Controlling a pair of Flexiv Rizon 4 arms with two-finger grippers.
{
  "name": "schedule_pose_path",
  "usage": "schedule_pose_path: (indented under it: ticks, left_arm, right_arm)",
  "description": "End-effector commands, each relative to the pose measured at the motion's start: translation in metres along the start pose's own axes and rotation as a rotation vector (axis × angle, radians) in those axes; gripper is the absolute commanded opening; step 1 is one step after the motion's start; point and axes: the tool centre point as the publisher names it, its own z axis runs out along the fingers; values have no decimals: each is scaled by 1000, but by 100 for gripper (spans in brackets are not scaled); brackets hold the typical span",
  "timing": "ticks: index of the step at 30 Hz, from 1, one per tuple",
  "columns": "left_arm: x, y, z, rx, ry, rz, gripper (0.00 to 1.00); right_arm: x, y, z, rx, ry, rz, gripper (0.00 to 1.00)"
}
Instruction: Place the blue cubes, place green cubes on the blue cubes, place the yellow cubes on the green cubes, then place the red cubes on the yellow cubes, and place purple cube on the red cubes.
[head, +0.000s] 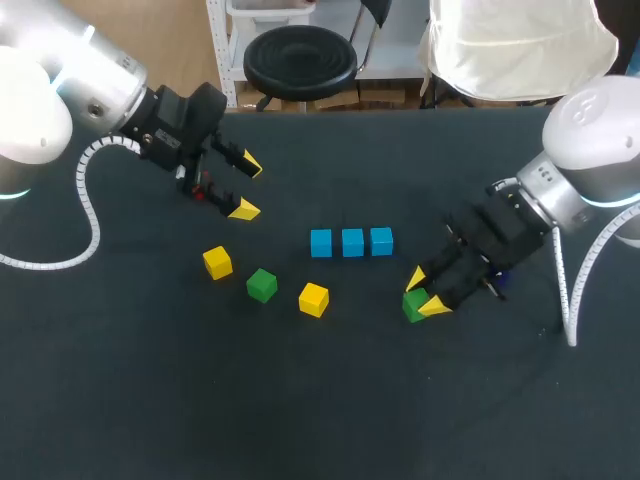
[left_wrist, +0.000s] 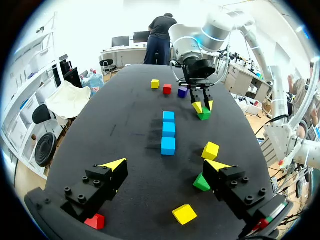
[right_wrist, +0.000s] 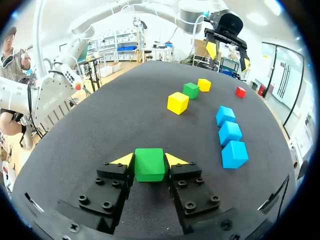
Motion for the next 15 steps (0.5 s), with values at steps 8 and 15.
schedule_pose_path:
  ticks: [8,15]
  left_arm:
    - [0,0,0,1,1,1,100]
    - [0,0,0,1,1,1,100]
  right_arm:
    - [-18,0,-10,101,24,31,0]
    - [-37,-21,-16,206,40,80,0]
